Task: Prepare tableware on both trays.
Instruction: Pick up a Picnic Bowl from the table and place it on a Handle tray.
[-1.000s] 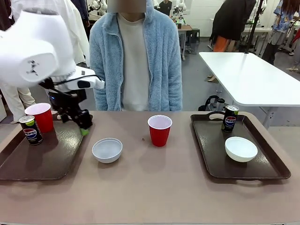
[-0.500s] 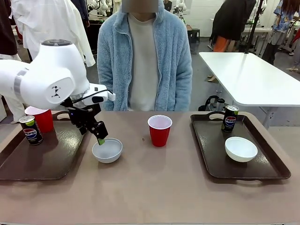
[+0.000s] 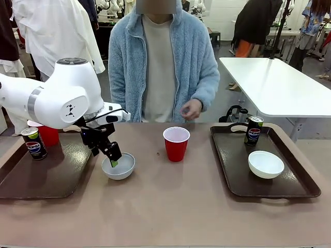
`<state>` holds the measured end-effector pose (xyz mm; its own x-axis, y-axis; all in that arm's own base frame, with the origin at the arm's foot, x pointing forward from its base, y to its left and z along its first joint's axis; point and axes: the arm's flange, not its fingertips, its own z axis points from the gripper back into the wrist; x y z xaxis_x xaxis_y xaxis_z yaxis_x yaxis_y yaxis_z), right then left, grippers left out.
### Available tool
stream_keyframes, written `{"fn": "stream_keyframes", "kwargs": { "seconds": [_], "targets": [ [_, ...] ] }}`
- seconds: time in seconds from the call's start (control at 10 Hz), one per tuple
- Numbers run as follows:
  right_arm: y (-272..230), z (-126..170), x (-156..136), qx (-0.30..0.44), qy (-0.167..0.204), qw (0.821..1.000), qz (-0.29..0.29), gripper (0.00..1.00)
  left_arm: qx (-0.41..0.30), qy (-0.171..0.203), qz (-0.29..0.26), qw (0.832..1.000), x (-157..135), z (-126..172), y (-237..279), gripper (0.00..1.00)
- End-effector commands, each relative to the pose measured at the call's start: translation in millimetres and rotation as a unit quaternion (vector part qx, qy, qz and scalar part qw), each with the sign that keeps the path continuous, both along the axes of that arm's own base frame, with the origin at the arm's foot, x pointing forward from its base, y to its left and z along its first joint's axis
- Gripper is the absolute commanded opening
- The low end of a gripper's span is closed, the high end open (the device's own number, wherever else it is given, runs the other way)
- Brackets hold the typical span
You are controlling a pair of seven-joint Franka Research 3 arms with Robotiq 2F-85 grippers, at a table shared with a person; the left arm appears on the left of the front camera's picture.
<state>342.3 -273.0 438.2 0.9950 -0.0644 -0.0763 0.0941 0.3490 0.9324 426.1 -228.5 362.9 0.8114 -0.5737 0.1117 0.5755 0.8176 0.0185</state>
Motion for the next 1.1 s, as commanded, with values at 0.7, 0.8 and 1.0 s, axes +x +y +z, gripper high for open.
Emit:
{"fn": "stream_keyframes", "kwargs": {
  "seconds": [0.7, 0.8, 1.0],
  "targets": [
    [0, 1, -1, 0.002, 0.000, 1.000, 0.000, 1.00, 0.020, 0.005, -0.102, 0.995, -102, 68, 91, 1.00],
    [0, 1, -1, 0.002, 0.000, 1.000, 0.000, 1.00, 0.017, 0.003, -0.101, 0.995, -102, 69, 94, 1.00],
    [0, 1, -1, 0.002, 0.000, 1.000, 0.000, 1.00, 0.014, 0.000, -0.098, 0.995, -102, 68, 95, 1.00]
  ]
}}
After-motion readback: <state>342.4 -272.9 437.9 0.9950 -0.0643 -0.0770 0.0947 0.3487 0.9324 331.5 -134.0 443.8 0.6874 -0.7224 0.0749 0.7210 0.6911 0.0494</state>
